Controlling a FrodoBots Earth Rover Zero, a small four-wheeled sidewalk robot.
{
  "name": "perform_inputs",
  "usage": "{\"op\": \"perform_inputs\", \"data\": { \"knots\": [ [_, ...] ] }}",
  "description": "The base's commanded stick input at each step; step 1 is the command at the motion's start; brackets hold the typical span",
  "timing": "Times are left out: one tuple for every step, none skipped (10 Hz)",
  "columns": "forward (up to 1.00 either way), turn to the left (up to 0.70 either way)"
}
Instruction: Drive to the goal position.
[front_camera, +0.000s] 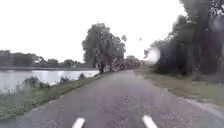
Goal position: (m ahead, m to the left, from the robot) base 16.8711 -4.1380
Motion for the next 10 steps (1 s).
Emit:
{"op": "perform_inputs", "data": {
  "knots": [
    [0.85, -0.17],
    [0.85, -0.08],
    [0.85, 0.0],
    [0.85, 0.0],
    [0.85, 0.0],
    [0.85, 0.0],
    [0.85, 0.0],
    [0.85, 0.0],
    [0.85, 0.0],
    [0.85, 0.0]
  ]
}}
